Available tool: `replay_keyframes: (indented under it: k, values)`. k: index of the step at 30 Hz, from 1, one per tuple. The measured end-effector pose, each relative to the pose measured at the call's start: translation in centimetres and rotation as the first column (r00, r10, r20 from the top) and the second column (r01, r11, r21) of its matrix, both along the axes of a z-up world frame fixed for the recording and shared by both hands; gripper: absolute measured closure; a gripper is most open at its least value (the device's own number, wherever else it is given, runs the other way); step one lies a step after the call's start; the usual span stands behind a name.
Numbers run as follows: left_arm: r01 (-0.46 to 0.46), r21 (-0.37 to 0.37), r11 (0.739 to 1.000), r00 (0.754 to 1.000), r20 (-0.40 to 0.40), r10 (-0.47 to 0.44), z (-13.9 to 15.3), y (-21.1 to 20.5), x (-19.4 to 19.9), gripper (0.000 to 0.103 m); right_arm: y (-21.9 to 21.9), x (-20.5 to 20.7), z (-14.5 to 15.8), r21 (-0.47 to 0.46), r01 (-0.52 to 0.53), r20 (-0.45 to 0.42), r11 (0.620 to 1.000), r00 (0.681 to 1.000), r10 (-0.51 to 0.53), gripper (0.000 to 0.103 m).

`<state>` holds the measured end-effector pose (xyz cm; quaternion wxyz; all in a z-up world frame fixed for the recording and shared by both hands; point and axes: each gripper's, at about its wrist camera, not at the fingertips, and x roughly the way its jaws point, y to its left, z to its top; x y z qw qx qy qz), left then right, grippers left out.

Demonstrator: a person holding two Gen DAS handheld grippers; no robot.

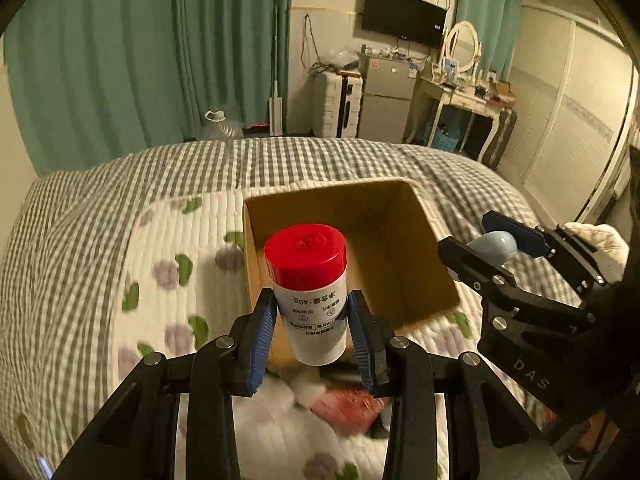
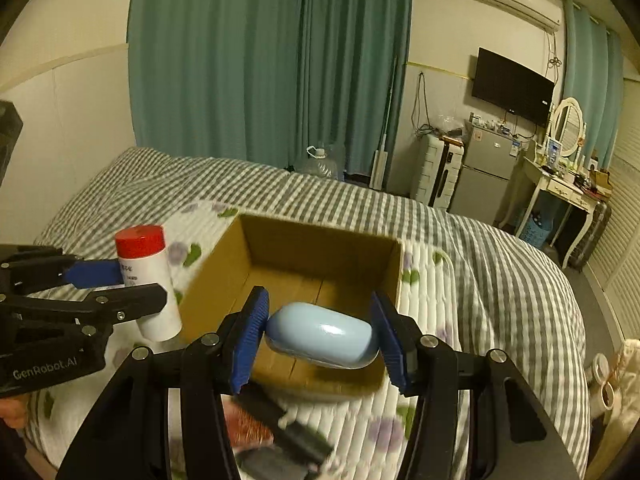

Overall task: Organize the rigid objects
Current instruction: 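Lower both held items into the cardboard box and open both tools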

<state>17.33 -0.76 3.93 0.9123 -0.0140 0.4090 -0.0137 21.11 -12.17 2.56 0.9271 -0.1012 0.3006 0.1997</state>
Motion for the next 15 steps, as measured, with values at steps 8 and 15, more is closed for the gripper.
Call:
replay_keyframes:
  k: [8,15]
  values:
    - [-0.013,0.012,1.000,0.994,-0.107,0.015,-6.5,0.4,5.8,0.066,0.7,6.1,-3.7,0.000,0.008,-0.076,1.000,0.997,-0.008,0.051]
    - [0.028,0.062,0.998,0.995,-0.098,-0.022,-9.4,-0.8,7.7,0.066,0.7,8.8,-7.3,-0.024,-0.004,-0.125,1.000,0.992,0.001,0.051]
